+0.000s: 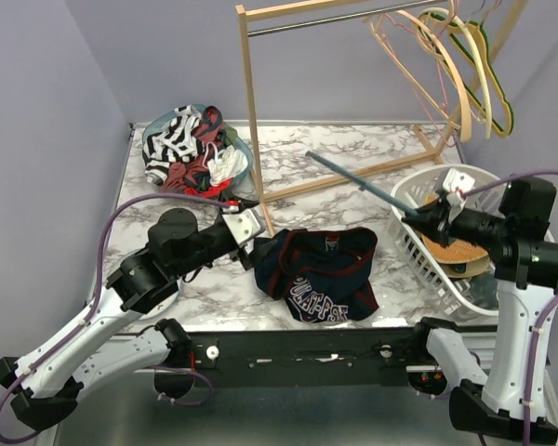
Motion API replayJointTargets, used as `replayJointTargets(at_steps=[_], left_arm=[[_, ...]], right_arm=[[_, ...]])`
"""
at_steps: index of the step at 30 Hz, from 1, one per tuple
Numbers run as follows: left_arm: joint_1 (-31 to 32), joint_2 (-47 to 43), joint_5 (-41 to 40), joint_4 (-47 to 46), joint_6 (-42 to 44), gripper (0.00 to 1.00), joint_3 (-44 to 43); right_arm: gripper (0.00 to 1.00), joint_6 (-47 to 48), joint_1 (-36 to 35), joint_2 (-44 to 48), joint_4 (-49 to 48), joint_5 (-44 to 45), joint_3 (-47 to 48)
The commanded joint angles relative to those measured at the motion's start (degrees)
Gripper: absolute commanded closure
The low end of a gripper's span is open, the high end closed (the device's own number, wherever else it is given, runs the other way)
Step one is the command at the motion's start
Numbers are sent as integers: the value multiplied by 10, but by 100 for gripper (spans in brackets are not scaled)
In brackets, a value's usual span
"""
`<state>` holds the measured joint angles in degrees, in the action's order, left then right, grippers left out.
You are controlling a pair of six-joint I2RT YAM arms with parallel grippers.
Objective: Place the tank top on the hanger
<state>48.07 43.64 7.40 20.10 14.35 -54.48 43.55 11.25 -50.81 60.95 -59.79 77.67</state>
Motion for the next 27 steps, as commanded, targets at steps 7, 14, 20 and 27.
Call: replayJointTargets(at_steps=[7,14,20,27], left_arm=[[-3,7,111,0,152,1,-4],[-2,62,117,14,168,1,-42],[-2,124,150,66,200,10,-93],[-2,186,187,131,211,43,-123]], right_arm=[[100,297,-4,53,264,-124,-86],[99,319,-70,53,264,-125,-132],[99,324,-94,52,264,-134,-144],[99,328,-99,36,264,-142,-156]])
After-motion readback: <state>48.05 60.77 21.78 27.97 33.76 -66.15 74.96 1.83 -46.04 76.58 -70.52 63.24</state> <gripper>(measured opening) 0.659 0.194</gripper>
